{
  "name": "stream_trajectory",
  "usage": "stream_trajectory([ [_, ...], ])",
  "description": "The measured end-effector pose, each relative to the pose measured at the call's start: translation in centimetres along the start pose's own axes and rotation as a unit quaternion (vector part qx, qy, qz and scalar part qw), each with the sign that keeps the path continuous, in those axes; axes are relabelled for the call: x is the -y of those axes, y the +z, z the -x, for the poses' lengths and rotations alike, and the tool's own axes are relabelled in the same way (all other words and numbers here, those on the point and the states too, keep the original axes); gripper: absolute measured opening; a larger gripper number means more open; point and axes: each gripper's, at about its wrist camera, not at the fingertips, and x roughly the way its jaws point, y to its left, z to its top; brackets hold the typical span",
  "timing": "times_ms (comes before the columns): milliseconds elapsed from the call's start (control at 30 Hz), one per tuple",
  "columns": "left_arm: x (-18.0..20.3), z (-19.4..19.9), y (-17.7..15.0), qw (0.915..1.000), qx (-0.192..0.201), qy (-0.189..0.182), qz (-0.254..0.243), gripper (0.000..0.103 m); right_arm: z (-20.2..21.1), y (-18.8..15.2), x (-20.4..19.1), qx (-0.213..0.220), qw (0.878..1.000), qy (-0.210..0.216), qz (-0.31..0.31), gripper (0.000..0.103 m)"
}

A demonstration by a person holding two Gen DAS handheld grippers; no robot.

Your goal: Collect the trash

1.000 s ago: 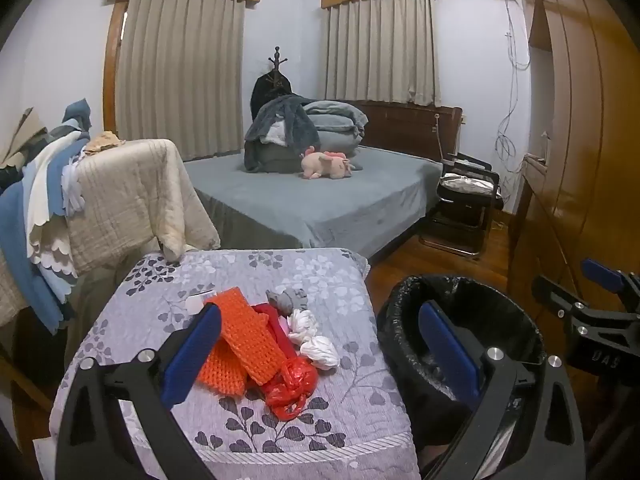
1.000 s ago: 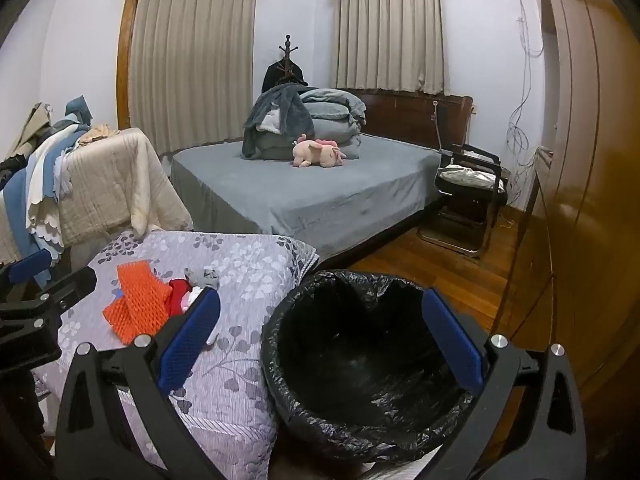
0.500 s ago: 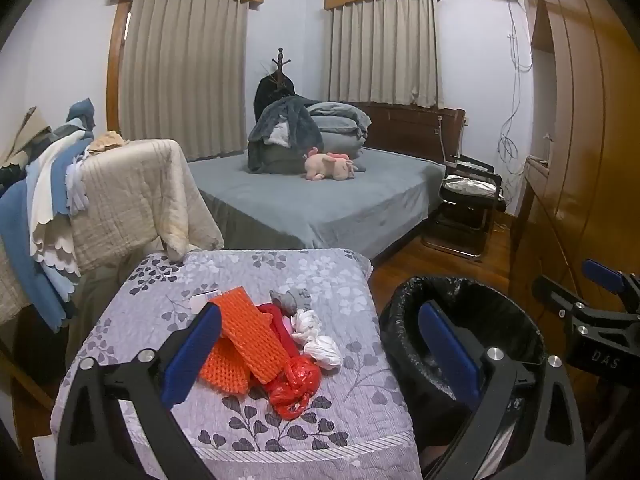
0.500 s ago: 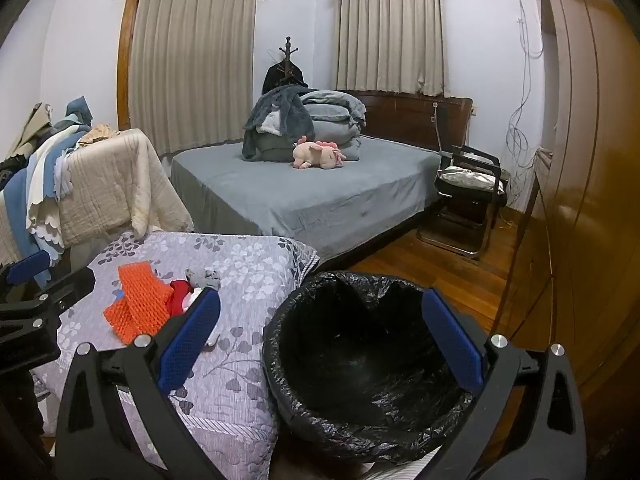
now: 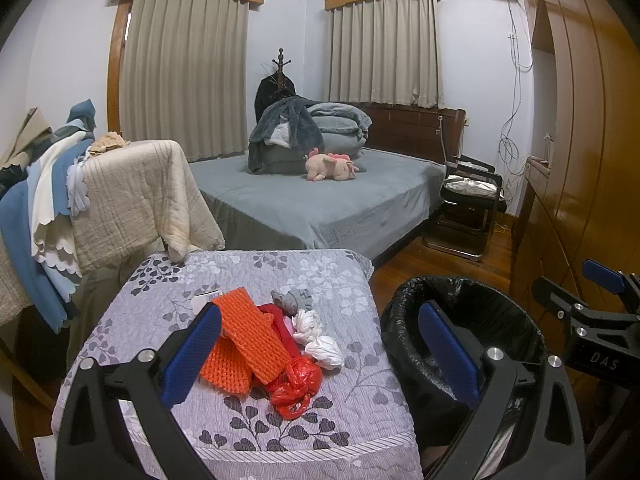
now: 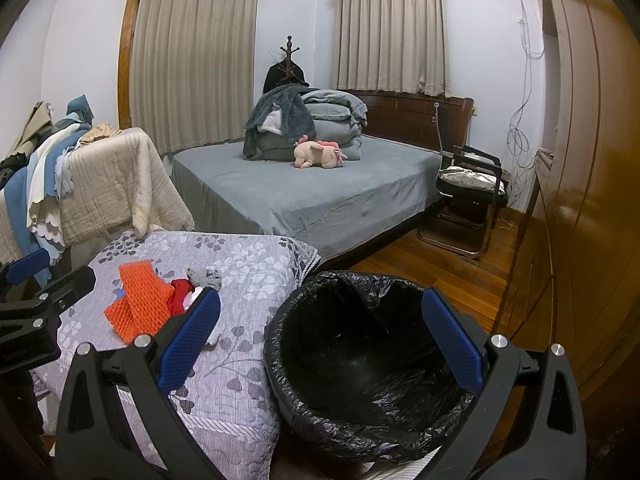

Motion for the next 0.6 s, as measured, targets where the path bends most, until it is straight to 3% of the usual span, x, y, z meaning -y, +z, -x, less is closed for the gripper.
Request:
stream_trajectory([
  [600, -0.45, 0.33, -0.07, 1.0, -0.001, 0.004, 0.002, 0.097, -0.23, -0.14, -0.36, -0.002, 1.0, 0.0, 0.001, 0.098],
])
